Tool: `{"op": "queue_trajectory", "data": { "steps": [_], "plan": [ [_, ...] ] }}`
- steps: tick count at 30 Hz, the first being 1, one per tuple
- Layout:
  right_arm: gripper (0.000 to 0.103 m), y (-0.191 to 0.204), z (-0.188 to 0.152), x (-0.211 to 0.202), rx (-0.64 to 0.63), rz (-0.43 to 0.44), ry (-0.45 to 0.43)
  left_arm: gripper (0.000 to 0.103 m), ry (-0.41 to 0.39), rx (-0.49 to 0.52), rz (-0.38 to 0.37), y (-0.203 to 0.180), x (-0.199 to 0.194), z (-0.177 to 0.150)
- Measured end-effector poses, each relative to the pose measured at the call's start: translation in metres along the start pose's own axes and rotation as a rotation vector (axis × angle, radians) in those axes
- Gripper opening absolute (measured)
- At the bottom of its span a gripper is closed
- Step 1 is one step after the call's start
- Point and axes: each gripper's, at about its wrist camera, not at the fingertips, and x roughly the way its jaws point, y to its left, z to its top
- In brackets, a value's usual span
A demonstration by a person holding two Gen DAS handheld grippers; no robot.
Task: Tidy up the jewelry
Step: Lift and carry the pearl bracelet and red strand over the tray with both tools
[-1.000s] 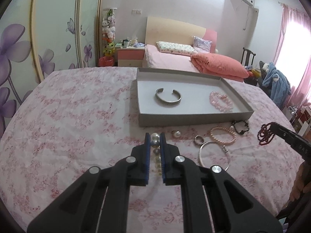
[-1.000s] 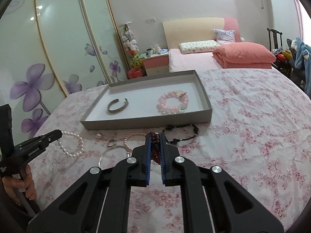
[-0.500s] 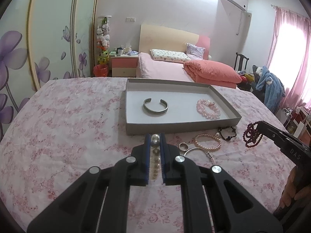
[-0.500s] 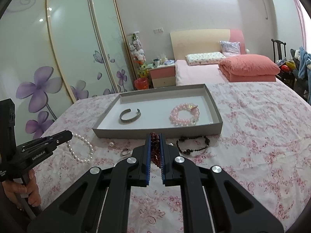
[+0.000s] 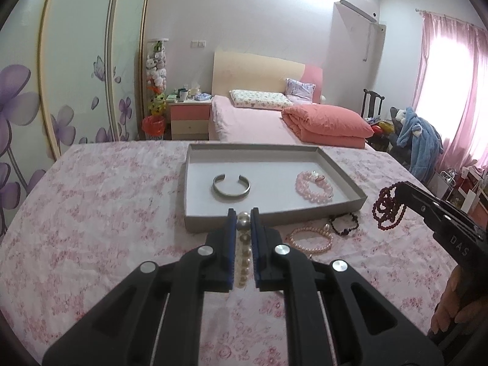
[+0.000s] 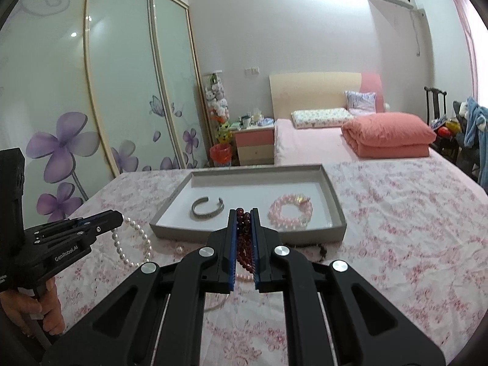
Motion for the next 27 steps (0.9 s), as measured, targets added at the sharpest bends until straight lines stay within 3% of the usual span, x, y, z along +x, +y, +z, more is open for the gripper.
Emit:
{"op": "queue_trajectory", "data": {
  "steps": [6, 14, 27],
  "plan": [
    [0.009, 0.003, 0.019, 0.004, -0.024, -0.03, -0.062, 0.01, -0.054, 0.017, 0.0, -0.008, 0.001, 0.024],
    [0.009, -0.007, 0.045, 0.034, -0.01, -0.06, -0.123, 0.01, -0.078, 0.008, 0.023, -0.009, 0.031, 0.06],
    [0.009, -0.028, 0.058, 0.1, 0.047, -0.049, -0.061, 0.01, -0.041, 0.006, 0.042, -0.006, 0.095, 0.089]
  ]
}}
